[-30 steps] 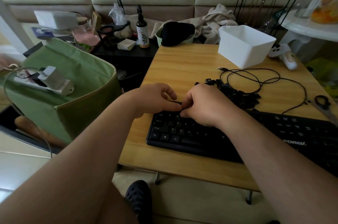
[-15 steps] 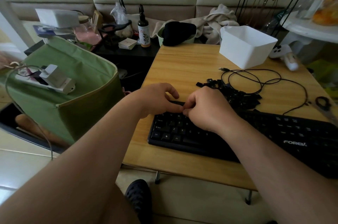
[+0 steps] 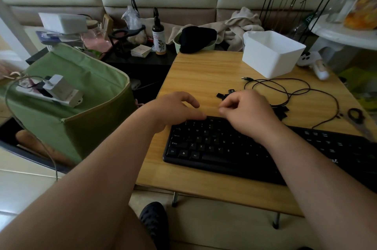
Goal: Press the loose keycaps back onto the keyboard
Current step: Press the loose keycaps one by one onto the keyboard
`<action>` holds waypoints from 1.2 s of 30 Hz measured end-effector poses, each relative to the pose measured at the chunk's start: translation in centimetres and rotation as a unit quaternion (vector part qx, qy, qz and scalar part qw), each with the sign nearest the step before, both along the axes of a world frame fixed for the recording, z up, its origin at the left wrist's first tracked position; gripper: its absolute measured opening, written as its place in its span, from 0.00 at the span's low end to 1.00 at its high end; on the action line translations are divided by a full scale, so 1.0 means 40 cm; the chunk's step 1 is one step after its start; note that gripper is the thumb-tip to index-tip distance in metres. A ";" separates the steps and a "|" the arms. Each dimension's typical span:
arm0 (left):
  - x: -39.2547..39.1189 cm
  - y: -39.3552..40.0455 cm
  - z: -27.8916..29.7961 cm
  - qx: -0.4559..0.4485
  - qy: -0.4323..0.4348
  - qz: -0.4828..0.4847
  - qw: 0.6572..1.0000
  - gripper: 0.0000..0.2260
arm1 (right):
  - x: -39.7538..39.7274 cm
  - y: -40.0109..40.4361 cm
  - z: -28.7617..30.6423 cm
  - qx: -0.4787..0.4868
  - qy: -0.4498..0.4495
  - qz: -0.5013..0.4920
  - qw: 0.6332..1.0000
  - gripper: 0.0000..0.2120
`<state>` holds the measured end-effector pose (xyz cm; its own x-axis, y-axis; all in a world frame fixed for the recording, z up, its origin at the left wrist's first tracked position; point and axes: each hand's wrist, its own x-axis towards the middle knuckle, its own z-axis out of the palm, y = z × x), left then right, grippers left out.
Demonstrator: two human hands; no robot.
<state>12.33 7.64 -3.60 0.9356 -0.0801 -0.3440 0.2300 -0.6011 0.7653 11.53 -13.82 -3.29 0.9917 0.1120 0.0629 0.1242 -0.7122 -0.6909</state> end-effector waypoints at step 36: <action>0.101 -0.278 0.022 0.174 -0.109 -0.099 0.974 0.01 | 0.016 -0.148 -0.040 -0.016 -0.029 -0.067 0.997 0.05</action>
<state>16.38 -3.48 -2.74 0.9676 -0.1799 -0.1773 -0.0615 -0.8486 0.5254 12.16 -19.74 -4.89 0.9926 -0.0193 0.1195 0.0653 -0.7463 -0.6624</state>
